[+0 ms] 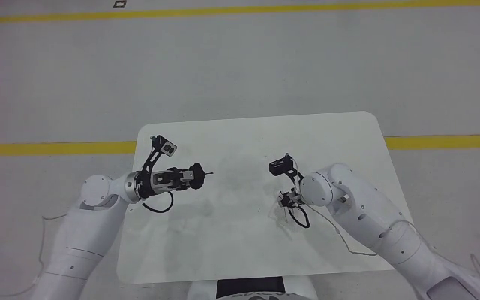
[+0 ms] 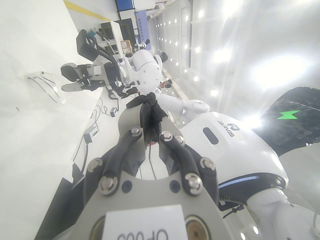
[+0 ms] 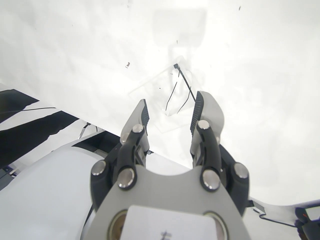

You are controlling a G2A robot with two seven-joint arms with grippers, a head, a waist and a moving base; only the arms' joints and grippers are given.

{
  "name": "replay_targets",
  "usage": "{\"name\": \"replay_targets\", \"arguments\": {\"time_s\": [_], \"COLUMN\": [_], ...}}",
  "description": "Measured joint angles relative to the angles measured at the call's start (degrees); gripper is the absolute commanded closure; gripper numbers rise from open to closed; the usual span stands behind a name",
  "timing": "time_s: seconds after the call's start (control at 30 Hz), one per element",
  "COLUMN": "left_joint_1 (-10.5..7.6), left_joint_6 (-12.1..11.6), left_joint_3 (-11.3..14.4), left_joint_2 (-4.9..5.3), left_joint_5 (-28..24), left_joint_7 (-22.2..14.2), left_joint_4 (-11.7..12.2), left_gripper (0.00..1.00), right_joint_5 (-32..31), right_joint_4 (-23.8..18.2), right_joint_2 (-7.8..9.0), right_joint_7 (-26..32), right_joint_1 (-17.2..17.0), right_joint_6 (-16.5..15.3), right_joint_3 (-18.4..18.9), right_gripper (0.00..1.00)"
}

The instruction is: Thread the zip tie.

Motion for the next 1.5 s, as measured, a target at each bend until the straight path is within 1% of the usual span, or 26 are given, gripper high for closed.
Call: {"name": "replay_targets", "arguments": {"time_s": [0.2, 0.33, 0.43, 0.47, 0.57, 0.77, 0.8, 0.83, 0.93, 1.0, 1.13, 1.27, 1.4, 1.5], "left_joint_1": [0.00, 0.00, 0.00, 0.00, 0.00, 0.00, 0.00, 0.00, 0.00, 0.00, 0.00, 0.00, 0.00, 0.00], "left_joint_6": [0.00, 0.00, 0.00, 0.00, 0.00, 0.00, 0.00, 0.00, 0.00, 0.00, 0.00, 0.00, 0.00, 0.00], "left_joint_3": [0.00, 0.00, 0.00, 0.00, 0.00, 0.00, 0.00, 0.00, 0.00, 0.00, 0.00, 0.00, 0.00, 0.00], "left_joint_2": [0.00, 0.00, 0.00, 0.00, 0.00, 0.00, 0.00, 0.00, 0.00, 0.00, 0.00, 0.00, 0.00, 0.00], "left_joint_5": [0.00, 0.00, 0.00, 0.00, 0.00, 0.00, 0.00, 0.00, 0.00, 0.00, 0.00, 0.00, 0.00, 0.00], "left_joint_7": [0.00, 0.00, 0.00, 0.00, 0.00, 0.00, 0.00, 0.00, 0.00, 0.00, 0.00, 0.00, 0.00, 0.00], "left_joint_4": [0.00, 0.00, 0.00, 0.00, 0.00, 0.00, 0.00, 0.00, 0.00, 0.00, 0.00, 0.00, 0.00, 0.00], "left_gripper": [1.00, 1.00, 1.00, 1.00, 1.00, 1.00, 1.00, 1.00, 1.00, 1.00, 1.00, 1.00, 1.00, 1.00], "right_joint_5": [3.25, 4.70, 5.38, 5.65, 5.84, 6.14, 6.19, 6.25, 6.69, 6.84, 6.41, 5.56, 4.53, 3.94], "right_joint_4": [1.11, 1.43, 1.86, 2.16, 3.12, 4.18, 4.42, 4.73, 6.00, 7.12, 8.83, 10.00, 10.87, 11.40], "right_joint_2": [0.32, 0.57, 0.60, 0.53, 0.21, -0.59, -0.70, -0.81, -1.22, -1.53, -2.11, -2.62, -3.01, -3.30], "right_joint_7": [-0.01, -0.01, -0.01, -0.01, -0.01, -0.19, -0.33, -0.53, -1.51, -2.34, -3.53, -4.55, -5.06, -5.05], "right_joint_1": [0.72, 1.52, 1.96, 2.11, 2.56, 3.50, 3.56, 3.61, 3.78, 3.91, 4.28, 4.58, 4.84, 5.05], "right_joint_6": [-2.02, -2.30, -2.27, -2.29, -2.21, -1.74, -1.80, -1.88, -2.10, -2.13, -1.39, -0.41, 0.59, 1.30], "right_joint_3": [-1.47, -2.24, -2.99, -3.35, -4.28, -5.57, -5.71, -5.86, -6.32, -6.69, -7.40, -7.98, -8.34, -8.56], "right_gripper": [0.67, 0.71, 0.71, 0.72, 0.69, 0.71, 0.73, 0.73, 0.79, 0.80, 0.83, 0.84, 0.82, 0.84]}}
